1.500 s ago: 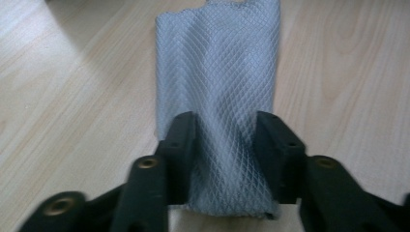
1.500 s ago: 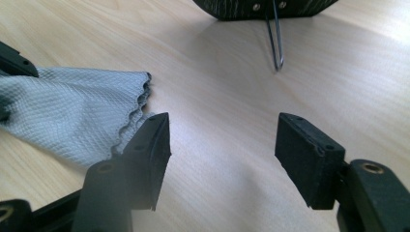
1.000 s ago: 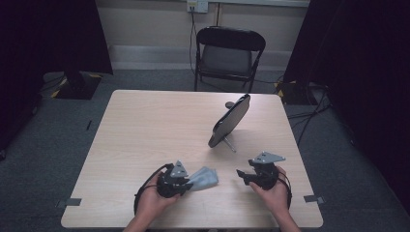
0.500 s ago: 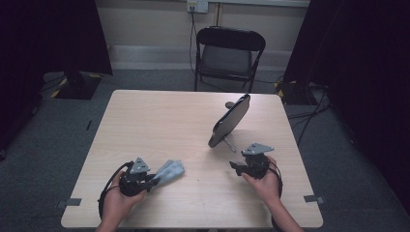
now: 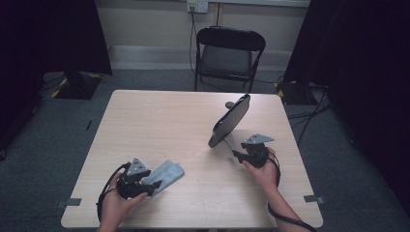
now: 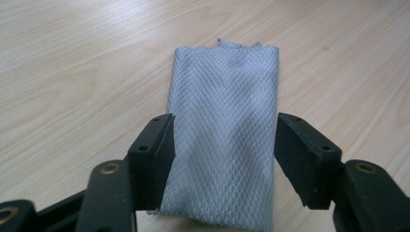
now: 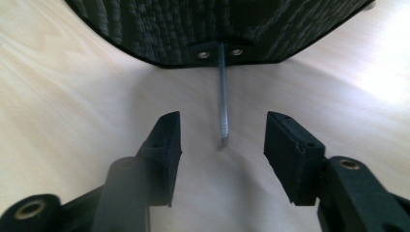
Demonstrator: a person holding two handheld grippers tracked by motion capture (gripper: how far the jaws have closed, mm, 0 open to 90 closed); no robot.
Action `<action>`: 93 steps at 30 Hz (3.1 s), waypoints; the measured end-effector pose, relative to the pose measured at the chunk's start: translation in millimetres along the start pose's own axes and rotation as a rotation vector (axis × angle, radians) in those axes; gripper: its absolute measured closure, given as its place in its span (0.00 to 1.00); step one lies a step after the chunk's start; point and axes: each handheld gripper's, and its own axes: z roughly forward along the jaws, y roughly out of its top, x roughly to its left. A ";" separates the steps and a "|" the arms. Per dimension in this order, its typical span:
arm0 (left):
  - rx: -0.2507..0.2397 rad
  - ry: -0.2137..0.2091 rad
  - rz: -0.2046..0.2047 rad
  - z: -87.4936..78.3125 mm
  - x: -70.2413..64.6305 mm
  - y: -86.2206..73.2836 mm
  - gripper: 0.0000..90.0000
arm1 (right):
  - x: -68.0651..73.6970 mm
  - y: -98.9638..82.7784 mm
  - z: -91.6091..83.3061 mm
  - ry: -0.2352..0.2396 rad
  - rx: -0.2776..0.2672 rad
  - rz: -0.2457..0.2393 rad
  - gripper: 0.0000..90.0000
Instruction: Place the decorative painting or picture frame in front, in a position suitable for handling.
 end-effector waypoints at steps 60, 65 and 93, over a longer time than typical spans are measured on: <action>0.018 -0.006 0.031 7.0 -3.5 1.4 0.43 | -32.5 -17.6 -18.3 0.030 0.022 0.058 0.69; 0.032 -0.006 0.043 8.4 -5.4 1.5 0.43 | -18.1 -27.4 -40.2 0.057 -0.016 0.083 0.63; 0.026 -0.002 0.036 8.6 -8.3 3.9 0.42 | 41.9 6.7 -45.8 0.061 -0.099 0.127 0.54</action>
